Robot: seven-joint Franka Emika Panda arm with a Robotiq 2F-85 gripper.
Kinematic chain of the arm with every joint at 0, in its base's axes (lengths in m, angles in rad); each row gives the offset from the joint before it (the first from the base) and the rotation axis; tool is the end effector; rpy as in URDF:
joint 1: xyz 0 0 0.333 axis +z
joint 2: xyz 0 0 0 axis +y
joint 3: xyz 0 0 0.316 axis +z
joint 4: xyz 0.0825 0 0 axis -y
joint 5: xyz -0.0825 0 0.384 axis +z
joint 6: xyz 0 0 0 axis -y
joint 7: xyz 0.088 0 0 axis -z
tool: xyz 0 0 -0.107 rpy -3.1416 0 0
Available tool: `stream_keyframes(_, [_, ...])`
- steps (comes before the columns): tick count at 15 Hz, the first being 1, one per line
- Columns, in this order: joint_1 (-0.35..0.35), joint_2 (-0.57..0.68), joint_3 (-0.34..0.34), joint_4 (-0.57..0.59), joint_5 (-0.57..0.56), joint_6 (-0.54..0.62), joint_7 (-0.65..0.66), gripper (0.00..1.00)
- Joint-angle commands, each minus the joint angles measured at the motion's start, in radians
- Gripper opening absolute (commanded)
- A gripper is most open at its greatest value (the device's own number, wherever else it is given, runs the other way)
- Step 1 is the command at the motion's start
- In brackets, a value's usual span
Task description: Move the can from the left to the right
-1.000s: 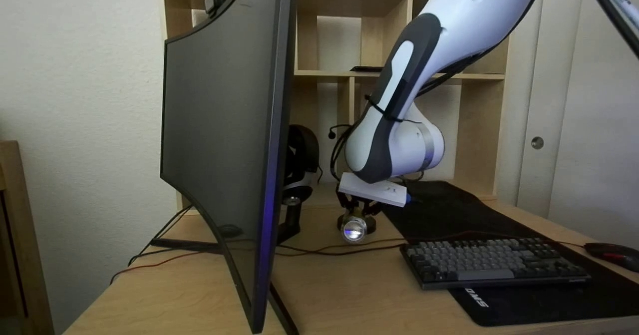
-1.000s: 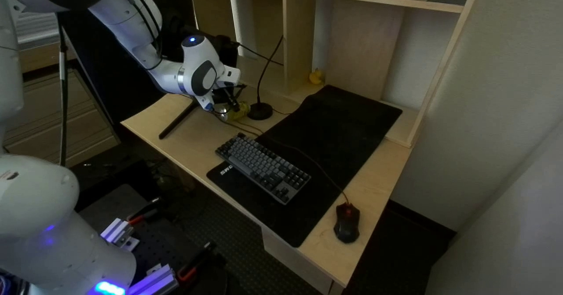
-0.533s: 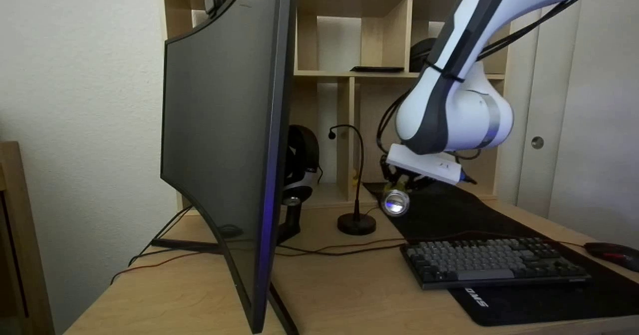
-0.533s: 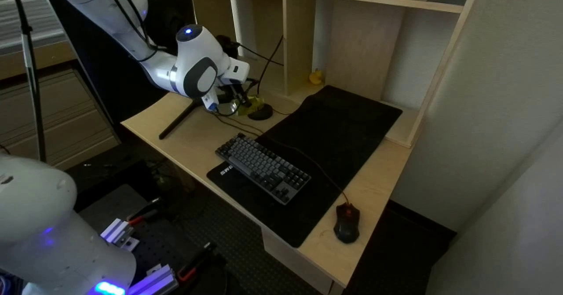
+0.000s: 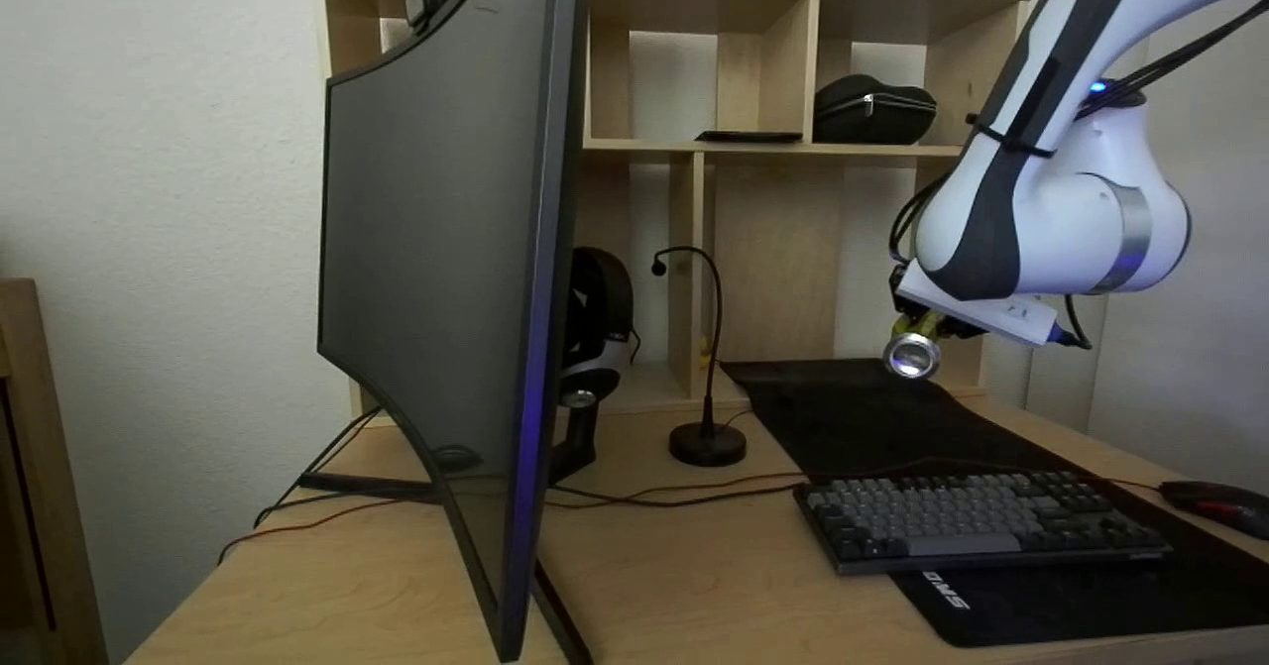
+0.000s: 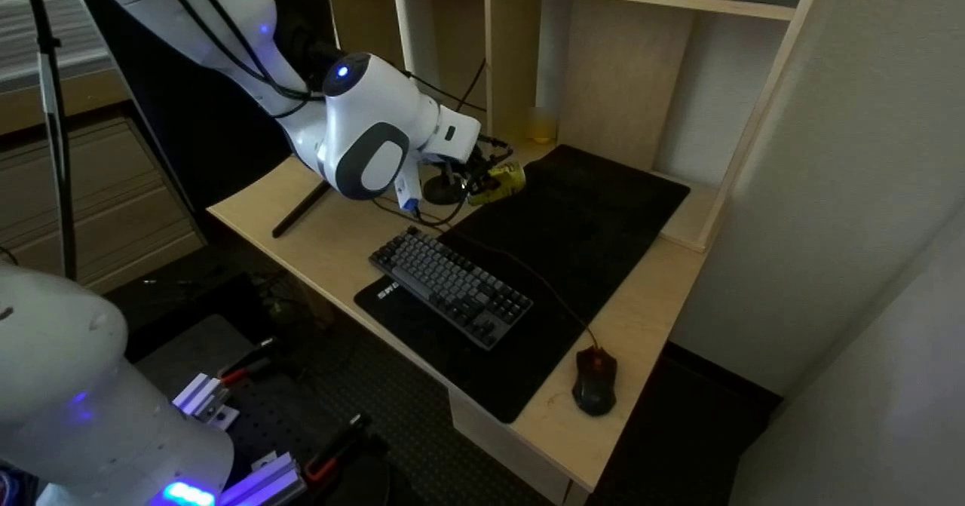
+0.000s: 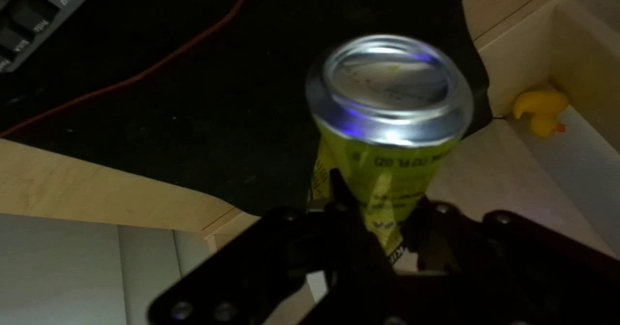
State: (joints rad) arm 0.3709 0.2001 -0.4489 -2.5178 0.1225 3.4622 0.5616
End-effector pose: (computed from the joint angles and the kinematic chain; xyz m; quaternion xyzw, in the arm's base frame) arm 0.5114 -0.0530 0.3020 -0.8658 0.3303 -0.3718 0.0559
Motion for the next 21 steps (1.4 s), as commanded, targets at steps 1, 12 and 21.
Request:
stream_keyframes(1, [0.068,0.043,-0.064,0.071,0.071,0.0,-0.038,0.06])
stream_keyframes(12, [0.062,0.267,-0.233,0.426,0.129,-0.01,0.009,0.26])
stream_keyframes(21, [0.322,0.67,-0.664,0.646,0.348,-0.002,0.095,0.06])
